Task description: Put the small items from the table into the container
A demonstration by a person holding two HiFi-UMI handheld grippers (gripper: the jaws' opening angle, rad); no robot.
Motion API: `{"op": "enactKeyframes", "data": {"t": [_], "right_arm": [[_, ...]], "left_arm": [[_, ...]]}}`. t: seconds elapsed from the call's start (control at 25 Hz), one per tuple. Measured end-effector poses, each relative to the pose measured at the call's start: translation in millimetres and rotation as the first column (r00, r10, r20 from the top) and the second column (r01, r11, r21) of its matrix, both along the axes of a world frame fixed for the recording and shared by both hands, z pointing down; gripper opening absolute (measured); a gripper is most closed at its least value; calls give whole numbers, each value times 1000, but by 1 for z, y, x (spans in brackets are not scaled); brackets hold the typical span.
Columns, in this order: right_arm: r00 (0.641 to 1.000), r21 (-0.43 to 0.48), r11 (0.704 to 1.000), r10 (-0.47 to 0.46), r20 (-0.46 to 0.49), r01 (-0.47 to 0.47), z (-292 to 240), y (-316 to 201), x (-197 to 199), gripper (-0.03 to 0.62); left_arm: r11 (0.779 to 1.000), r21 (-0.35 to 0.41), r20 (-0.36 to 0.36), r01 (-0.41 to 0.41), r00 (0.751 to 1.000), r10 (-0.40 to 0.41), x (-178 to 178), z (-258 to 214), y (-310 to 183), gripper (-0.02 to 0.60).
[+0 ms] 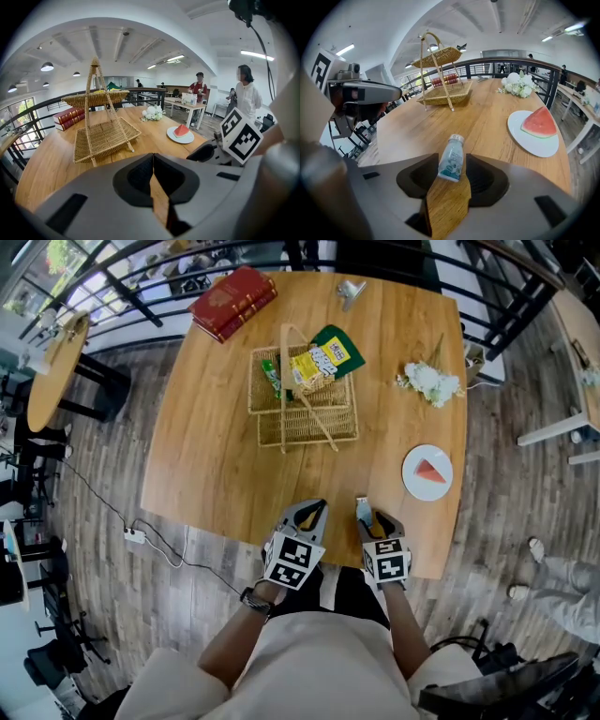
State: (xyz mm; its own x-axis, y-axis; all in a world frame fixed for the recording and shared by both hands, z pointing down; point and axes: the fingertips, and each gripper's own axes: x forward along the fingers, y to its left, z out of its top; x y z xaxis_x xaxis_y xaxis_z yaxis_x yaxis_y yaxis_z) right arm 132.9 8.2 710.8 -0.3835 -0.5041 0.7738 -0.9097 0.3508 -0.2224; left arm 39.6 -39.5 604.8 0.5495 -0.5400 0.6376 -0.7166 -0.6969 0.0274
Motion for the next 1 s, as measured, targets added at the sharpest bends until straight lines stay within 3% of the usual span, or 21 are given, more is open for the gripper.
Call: {"op": "enactKeyframes", "data": {"t": [0.64, 1.0], "right_arm": [[998, -53, 999, -13, -62, 9, 24, -3, -8, 167], [1000, -34, 999, 28, -10, -28, 26, -8, -6, 170]], "left_arm": [[1000, -11, 14, 13, 1000, -13, -6, 8, -5, 8], [1000, -11, 5, 15, 1000, -15, -7, 9, -6, 8]]}}
